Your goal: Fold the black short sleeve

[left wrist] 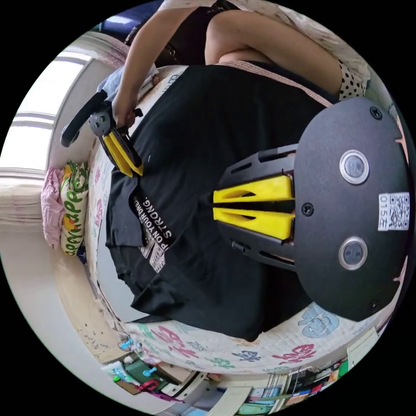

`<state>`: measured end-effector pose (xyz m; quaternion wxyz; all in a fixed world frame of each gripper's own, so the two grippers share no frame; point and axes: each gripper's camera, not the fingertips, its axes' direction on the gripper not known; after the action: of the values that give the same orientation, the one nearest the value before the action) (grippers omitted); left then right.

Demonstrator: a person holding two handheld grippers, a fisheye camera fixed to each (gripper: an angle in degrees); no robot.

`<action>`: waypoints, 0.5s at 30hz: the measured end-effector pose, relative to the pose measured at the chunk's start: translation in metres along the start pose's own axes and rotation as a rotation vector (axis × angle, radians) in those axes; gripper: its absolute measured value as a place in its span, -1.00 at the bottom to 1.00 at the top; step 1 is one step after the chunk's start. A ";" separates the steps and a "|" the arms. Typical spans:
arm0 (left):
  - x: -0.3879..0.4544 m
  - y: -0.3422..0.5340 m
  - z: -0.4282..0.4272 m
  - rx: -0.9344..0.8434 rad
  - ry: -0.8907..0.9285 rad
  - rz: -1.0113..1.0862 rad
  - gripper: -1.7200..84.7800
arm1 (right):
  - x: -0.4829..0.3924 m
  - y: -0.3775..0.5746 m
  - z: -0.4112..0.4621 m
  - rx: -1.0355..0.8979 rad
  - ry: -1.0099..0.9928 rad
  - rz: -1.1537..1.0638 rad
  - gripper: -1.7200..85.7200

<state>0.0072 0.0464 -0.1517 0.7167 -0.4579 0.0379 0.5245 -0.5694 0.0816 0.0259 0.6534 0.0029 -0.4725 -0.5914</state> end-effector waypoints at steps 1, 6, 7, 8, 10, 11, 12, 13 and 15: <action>-0.009 -0.004 -0.006 0.011 0.006 -0.008 -0.91 | 0.009 -0.007 -0.007 0.004 -0.013 0.022 -0.87; -0.173 0.017 -0.133 0.487 -0.334 -0.648 -0.91 | 0.199 -0.018 -0.101 0.252 -0.229 0.632 -0.96; -0.188 0.026 -0.143 0.523 -0.405 -0.728 -0.91 | 0.224 -0.006 -0.112 0.300 -0.232 0.723 -0.96; -0.215 0.040 -0.154 0.551 -0.493 -0.870 -0.89 | 0.268 0.025 -0.130 0.395 -0.231 0.915 -0.96; -0.238 0.053 -0.161 0.546 -0.500 -1.003 -0.78 | 0.311 0.082 -0.144 0.533 -0.223 1.172 -0.95; -0.236 0.055 -0.161 0.573 -0.509 -0.998 -0.77 | 0.323 0.113 -0.146 0.583 -0.202 1.257 -0.94; -0.226 0.049 -0.156 0.581 -0.547 -0.954 -0.76 | 0.330 0.132 -0.143 0.588 -0.203 1.278 -0.92; -0.221 0.044 -0.151 0.566 -0.566 -0.929 -0.76 | 0.333 0.138 -0.141 0.582 -0.207 1.267 -0.91; -0.202 0.014 -0.123 0.482 -0.560 -0.804 -0.78 | 0.336 0.146 -0.131 0.536 -0.230 1.201 -0.88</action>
<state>-0.0419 -0.1837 -0.1238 0.9282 -0.1017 -0.2133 0.2873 -0.4249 -0.2080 0.2421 0.7914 -0.1614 -0.5893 0.0163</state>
